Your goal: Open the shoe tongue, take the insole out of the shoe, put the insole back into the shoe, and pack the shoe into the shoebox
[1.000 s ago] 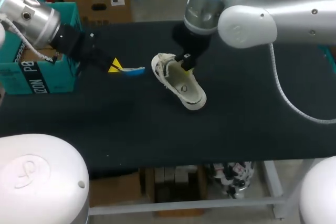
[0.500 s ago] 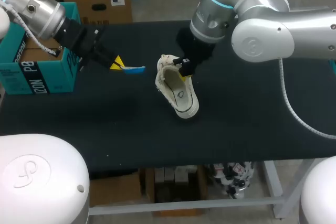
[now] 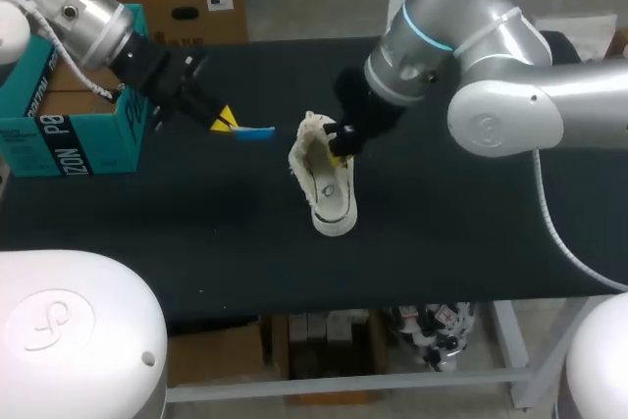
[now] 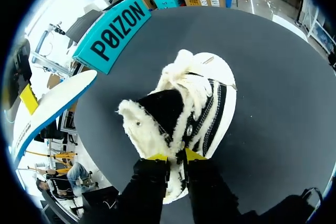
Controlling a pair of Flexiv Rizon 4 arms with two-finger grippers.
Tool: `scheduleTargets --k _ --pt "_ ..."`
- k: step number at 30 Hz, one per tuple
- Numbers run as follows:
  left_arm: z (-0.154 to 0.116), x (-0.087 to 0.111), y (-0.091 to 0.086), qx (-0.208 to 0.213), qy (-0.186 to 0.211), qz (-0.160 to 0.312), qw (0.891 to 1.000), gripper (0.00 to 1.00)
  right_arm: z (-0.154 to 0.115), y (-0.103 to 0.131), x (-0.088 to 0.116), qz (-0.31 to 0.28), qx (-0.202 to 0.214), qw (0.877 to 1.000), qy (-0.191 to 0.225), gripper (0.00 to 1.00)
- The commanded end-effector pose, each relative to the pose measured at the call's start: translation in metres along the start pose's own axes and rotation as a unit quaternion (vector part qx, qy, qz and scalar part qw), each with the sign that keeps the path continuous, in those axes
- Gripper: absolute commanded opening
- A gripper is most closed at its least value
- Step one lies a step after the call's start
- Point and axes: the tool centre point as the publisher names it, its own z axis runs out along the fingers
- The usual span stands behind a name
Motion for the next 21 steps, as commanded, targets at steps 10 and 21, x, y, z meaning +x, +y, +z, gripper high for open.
scheduleTargets --k 10,21 --pt "0.016 -0.008 -0.005 0.020 0.019 0.047 0.998 0.00 -0.038 -0.021 0.002 0.003 -0.081 0.997 0.007 1.00" --pt "0.035 -0.009 -0.021 0.063 0.044 0.129 0.989 0.00 -0.057 -0.028 0.000 -0.007 -0.112 0.993 0.028 1.00"
